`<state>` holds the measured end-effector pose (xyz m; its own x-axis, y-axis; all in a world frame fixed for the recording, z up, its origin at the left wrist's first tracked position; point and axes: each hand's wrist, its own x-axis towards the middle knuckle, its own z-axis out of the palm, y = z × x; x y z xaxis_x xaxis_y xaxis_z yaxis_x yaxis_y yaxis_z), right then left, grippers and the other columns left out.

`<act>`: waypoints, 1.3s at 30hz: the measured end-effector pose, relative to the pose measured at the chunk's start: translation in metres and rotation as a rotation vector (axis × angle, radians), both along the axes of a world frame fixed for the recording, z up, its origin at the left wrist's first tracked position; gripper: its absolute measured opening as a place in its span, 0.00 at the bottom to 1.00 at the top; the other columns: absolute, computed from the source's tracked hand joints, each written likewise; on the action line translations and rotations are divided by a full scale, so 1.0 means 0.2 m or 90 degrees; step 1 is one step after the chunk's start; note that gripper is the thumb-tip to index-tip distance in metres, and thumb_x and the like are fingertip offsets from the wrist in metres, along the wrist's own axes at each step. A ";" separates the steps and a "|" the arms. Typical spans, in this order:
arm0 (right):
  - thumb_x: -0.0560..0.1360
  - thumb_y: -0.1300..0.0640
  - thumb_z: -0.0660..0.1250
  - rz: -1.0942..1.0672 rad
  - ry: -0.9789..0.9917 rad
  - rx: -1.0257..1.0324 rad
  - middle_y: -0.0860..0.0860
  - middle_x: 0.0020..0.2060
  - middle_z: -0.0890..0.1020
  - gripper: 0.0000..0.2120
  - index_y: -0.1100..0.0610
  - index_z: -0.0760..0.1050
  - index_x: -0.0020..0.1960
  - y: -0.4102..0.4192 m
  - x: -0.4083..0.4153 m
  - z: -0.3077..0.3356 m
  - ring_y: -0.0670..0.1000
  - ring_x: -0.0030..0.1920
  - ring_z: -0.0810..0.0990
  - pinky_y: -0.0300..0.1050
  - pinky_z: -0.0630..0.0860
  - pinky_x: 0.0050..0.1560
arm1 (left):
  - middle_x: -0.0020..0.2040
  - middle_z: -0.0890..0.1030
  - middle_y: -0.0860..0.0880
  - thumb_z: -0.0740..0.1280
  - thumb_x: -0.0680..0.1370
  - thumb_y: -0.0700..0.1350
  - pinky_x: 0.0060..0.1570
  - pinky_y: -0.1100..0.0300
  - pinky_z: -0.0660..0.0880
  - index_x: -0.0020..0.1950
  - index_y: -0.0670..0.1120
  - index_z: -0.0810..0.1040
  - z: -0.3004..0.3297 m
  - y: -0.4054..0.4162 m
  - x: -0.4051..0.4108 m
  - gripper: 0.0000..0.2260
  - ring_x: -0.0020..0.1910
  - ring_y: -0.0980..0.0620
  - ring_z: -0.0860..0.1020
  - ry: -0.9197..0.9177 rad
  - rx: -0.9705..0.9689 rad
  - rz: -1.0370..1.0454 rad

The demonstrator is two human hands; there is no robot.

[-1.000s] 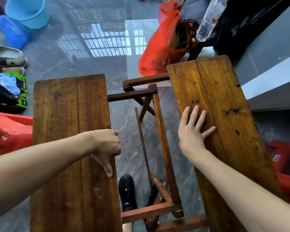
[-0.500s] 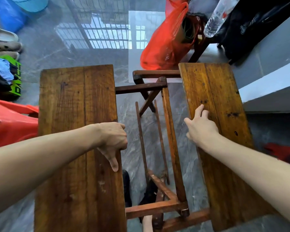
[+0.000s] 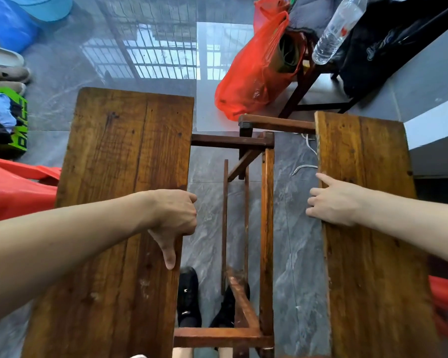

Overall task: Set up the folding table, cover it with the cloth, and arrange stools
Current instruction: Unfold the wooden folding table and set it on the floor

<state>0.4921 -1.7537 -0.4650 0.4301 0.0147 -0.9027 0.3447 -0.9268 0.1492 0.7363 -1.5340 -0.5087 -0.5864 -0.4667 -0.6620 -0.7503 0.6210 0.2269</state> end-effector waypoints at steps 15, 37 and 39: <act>0.70 0.37 0.56 -0.014 -0.187 0.206 0.51 0.45 0.78 0.25 0.56 0.77 0.50 0.18 0.11 0.23 0.51 0.45 0.70 0.53 0.67 0.64 | 0.35 0.79 0.53 0.58 0.65 0.78 0.51 0.54 0.67 0.39 0.47 0.79 0.10 -0.09 -0.14 0.34 0.36 0.52 0.76 0.019 0.013 -0.021; 0.73 0.34 0.51 0.020 -0.231 0.140 0.52 0.46 0.79 0.30 0.57 0.79 0.50 0.14 0.18 0.09 0.53 0.46 0.69 0.53 0.65 0.64 | 0.34 0.76 0.58 0.61 0.66 0.76 0.44 0.62 0.58 0.38 0.49 0.79 -0.05 -0.27 -0.27 0.29 0.34 0.60 0.69 0.023 0.026 0.059; 0.73 0.34 0.50 0.019 -0.231 0.145 0.52 0.46 0.78 0.31 0.57 0.78 0.50 0.12 0.19 0.06 0.53 0.47 0.71 0.54 0.65 0.64 | 0.35 0.76 0.58 0.61 0.66 0.76 0.49 0.60 0.63 0.38 0.51 0.77 -0.07 -0.27 -0.26 0.28 0.34 0.61 0.68 0.024 0.031 0.065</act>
